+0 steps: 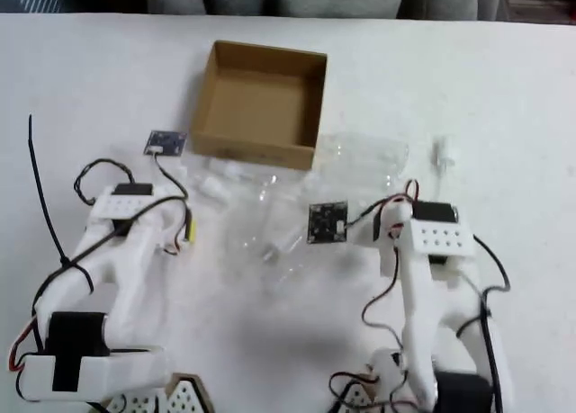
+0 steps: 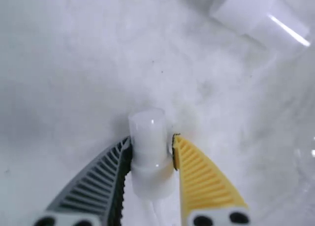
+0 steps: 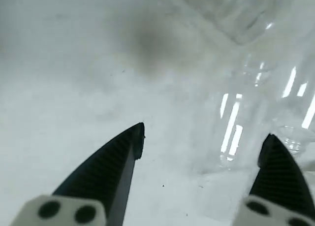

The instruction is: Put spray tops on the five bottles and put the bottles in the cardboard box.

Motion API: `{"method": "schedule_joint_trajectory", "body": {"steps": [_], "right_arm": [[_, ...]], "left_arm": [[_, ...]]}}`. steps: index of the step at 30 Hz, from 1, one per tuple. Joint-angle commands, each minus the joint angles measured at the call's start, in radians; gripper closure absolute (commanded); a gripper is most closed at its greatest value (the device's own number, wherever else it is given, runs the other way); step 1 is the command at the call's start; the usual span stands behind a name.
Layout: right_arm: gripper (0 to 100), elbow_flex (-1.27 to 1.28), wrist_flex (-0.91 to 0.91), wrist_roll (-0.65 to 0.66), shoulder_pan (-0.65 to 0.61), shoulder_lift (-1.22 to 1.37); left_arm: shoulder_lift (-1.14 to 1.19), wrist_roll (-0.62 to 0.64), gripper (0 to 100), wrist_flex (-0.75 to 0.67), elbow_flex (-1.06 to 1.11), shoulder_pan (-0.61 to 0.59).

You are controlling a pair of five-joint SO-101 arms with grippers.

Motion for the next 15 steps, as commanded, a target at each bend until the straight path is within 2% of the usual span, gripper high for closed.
{"method": "schedule_joint_trajectory", "body": {"steps": [1, 15], "right_arm": [[67.3, -0.123, -0.024, -0.046, -0.002, 0.096], [67.5, -0.342, -0.028, -0.049, 0.001, 0.466]], "left_arm": [[-0.047, -0.012, 98, -0.018, 0.002, 0.007], [-0.047, -0.021, 98, -0.023, 0.000, 0.007]]}}
